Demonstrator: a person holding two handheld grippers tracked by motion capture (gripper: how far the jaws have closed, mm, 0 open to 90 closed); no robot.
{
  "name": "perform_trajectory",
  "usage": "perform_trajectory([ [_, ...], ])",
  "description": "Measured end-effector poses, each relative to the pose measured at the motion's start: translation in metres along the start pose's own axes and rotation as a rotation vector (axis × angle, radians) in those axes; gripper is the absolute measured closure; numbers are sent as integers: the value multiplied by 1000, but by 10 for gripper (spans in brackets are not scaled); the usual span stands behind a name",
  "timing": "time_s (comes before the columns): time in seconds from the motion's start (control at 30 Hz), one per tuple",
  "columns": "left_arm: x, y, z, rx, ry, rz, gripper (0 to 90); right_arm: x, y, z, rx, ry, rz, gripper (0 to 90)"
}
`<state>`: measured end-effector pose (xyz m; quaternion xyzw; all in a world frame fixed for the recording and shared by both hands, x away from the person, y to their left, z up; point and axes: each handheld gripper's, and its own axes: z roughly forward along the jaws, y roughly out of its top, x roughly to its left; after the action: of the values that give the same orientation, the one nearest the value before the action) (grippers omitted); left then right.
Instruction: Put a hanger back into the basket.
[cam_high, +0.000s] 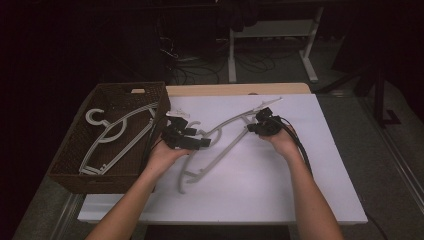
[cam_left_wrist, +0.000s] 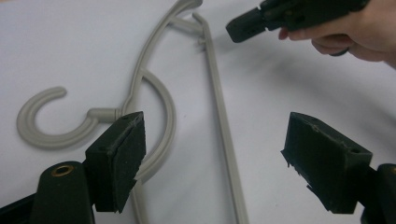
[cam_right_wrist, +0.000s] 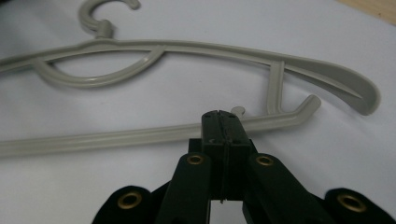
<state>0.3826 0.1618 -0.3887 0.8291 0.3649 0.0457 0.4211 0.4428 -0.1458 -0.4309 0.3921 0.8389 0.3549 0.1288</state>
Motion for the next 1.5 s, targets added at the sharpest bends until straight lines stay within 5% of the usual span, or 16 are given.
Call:
perform_trajectory([
  [0.17,3,-8,11,28,8,-21,210,-6,-2,20,-2,-10,31,892],
  [0.43,6,-11,16,47,37,-32,215,-4,0,27,10,-8,29,892],
  [0.8,16,-27,33,147,100,-49,246,-2,-3,31,33,-20,21,894],
  [1.07,21,-34,44,207,143,-24,474,-1,-3,32,41,-29,7,894],
  [1.33,24,-33,45,197,186,-12,764,-1,-3,32,44,-34,-1,895],
  [1.5,25,-32,45,192,186,-45,789,-1,-3,31,43,-29,5,893],
])
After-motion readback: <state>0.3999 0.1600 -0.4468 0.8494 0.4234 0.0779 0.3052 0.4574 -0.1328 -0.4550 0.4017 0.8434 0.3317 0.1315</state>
